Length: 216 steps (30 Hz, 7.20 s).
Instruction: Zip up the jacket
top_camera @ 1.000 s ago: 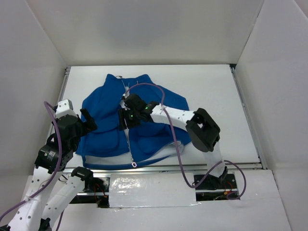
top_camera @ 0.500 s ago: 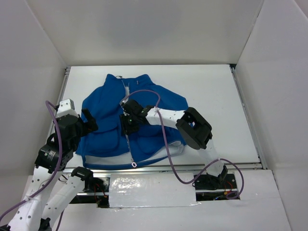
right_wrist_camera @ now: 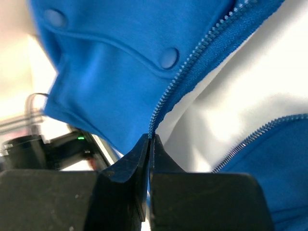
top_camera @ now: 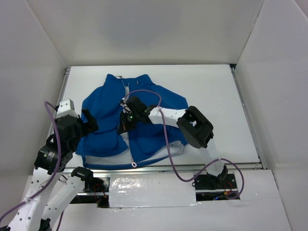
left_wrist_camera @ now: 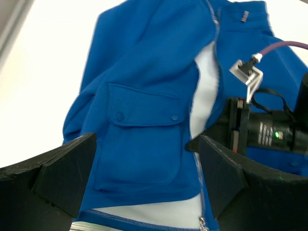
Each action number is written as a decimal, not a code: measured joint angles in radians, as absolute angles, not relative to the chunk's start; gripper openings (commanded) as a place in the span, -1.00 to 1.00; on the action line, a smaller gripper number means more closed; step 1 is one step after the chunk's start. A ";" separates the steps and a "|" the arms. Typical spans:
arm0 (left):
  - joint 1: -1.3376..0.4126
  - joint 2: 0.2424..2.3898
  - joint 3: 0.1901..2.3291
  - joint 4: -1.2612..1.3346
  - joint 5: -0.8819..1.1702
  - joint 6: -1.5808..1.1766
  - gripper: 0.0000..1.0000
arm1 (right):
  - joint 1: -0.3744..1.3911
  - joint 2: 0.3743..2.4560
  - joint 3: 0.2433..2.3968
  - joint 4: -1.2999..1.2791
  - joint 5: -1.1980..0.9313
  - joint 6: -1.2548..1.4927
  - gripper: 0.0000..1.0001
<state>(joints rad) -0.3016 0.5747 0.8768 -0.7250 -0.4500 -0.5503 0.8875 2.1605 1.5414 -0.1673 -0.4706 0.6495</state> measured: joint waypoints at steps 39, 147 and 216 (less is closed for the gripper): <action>-0.300 0.437 0.405 -0.297 0.339 -0.846 0.40 | 0.863 1.789 1.122 0.263 -0.445 1.023 -1.00; -0.299 0.426 0.709 -0.686 0.073 -0.731 -1.00 | 1.266 1.960 1.348 -0.617 0.257 0.703 -0.37; -0.299 0.146 0.292 -0.121 0.444 -0.816 -1.00 | 1.145 1.314 0.772 0.204 0.075 0.763 -1.00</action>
